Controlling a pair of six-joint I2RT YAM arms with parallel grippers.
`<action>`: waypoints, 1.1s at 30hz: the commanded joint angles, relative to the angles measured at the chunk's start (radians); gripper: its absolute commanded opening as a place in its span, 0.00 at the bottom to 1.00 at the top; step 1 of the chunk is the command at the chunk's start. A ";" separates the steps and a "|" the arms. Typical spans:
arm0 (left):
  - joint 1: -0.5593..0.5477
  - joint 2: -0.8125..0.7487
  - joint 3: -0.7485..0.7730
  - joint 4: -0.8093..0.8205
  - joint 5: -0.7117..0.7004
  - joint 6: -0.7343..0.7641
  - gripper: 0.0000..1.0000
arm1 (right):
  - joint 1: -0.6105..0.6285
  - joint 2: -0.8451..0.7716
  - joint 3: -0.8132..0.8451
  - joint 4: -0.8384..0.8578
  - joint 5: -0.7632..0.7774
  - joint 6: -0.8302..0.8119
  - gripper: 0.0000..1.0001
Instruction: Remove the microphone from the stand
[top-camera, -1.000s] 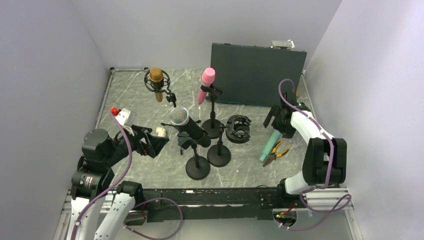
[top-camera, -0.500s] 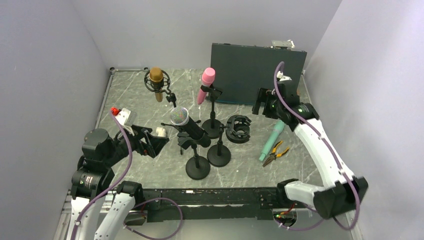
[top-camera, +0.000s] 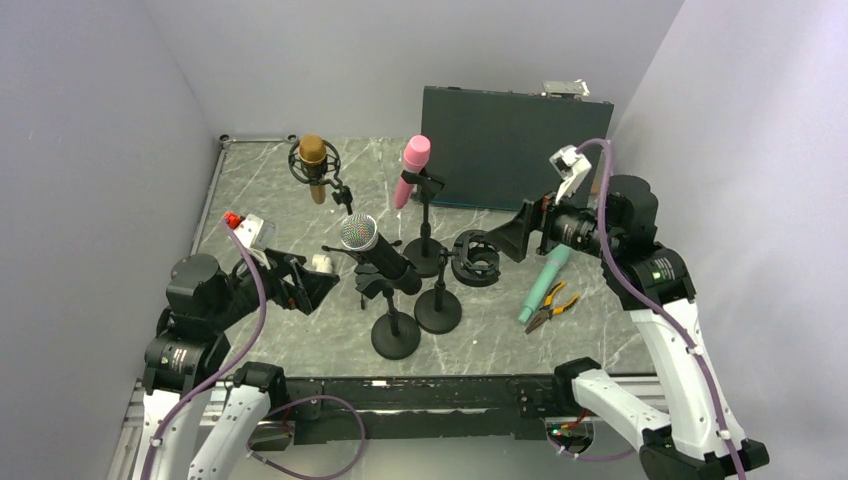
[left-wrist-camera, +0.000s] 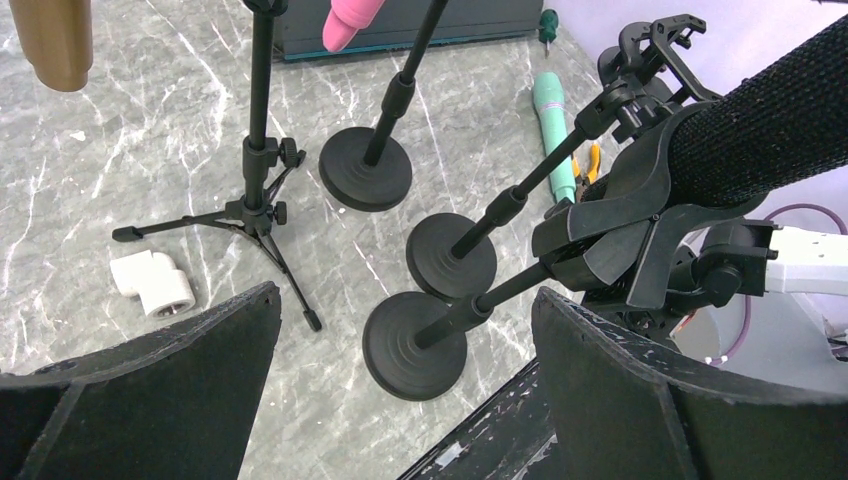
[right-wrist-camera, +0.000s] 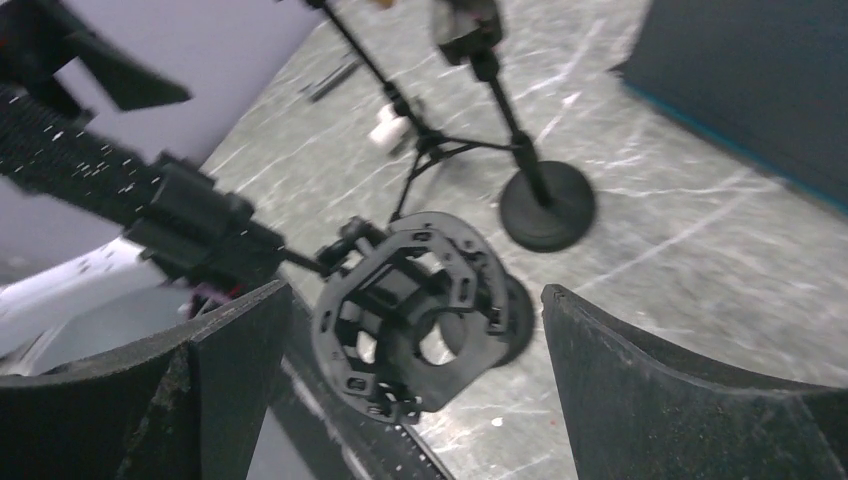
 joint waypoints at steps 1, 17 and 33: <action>-0.003 -0.005 0.007 0.024 0.018 0.005 0.99 | 0.020 0.045 0.041 0.048 -0.252 -0.027 0.96; -0.003 -0.029 0.002 0.012 0.009 -0.008 0.99 | 0.460 0.314 0.359 -0.262 0.329 -0.151 0.87; -0.003 -0.044 0.001 -0.012 -0.011 0.005 0.99 | 0.614 0.454 0.452 -0.370 0.380 -0.305 0.57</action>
